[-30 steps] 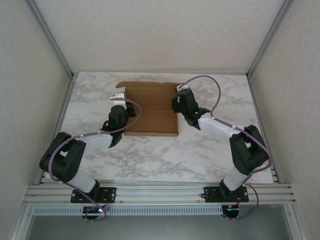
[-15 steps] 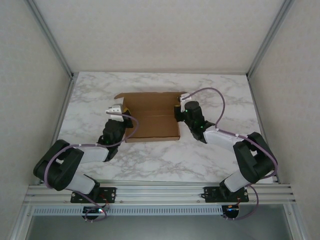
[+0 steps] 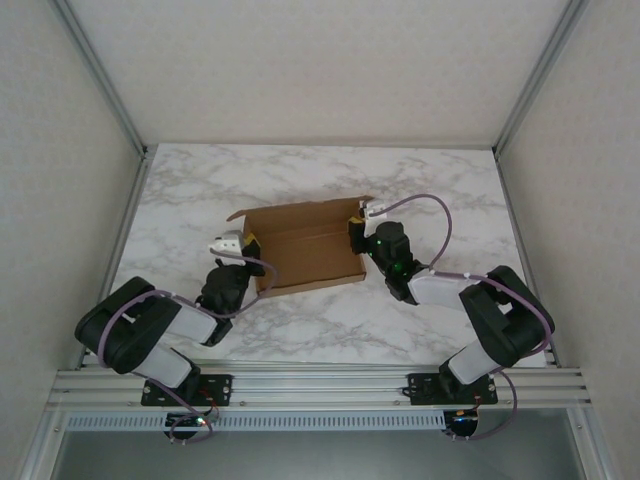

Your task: Fold the paper box

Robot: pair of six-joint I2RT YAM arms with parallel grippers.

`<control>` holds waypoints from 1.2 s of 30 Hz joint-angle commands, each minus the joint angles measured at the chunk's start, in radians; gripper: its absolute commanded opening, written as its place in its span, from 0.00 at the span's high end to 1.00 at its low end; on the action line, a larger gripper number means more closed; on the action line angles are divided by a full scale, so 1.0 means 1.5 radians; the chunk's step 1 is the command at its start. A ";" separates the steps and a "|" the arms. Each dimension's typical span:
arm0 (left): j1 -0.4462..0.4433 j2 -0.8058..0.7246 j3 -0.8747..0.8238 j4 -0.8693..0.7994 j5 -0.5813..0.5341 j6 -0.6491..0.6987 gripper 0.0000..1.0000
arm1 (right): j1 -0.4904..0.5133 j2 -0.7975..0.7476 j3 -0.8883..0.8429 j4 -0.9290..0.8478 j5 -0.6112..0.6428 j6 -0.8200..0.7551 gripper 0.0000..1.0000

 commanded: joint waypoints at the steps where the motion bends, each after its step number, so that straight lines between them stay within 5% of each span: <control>1: -0.036 0.006 -0.008 0.071 0.003 0.008 0.98 | 0.032 0.018 -0.022 0.036 -0.037 0.002 0.85; 21: -0.110 0.092 -0.043 0.138 -0.111 0.036 1.00 | 0.040 0.014 -0.132 0.145 -0.011 0.002 0.87; 36: -0.076 0.200 0.032 0.230 -0.080 0.130 1.00 | 0.039 0.113 -0.064 0.197 0.046 -0.019 0.87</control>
